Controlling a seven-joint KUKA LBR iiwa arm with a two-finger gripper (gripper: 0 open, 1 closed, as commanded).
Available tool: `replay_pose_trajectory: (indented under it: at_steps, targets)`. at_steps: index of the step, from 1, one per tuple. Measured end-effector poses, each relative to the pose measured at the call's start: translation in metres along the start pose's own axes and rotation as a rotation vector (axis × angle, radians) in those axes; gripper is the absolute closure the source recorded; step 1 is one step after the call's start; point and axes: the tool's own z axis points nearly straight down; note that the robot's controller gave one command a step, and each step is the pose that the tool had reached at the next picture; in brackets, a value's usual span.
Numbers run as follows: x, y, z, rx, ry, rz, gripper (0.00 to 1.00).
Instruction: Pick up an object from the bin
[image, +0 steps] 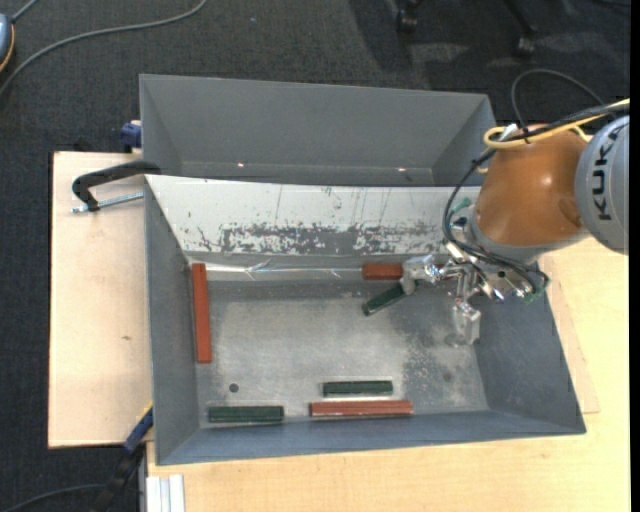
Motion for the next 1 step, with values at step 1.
replay_pose_trajectory:
  at_steps: [1]
  targets:
    - [-0.0466, 0.0432, -0.0161, -0.01, 0.001, -0.083, 0.0]
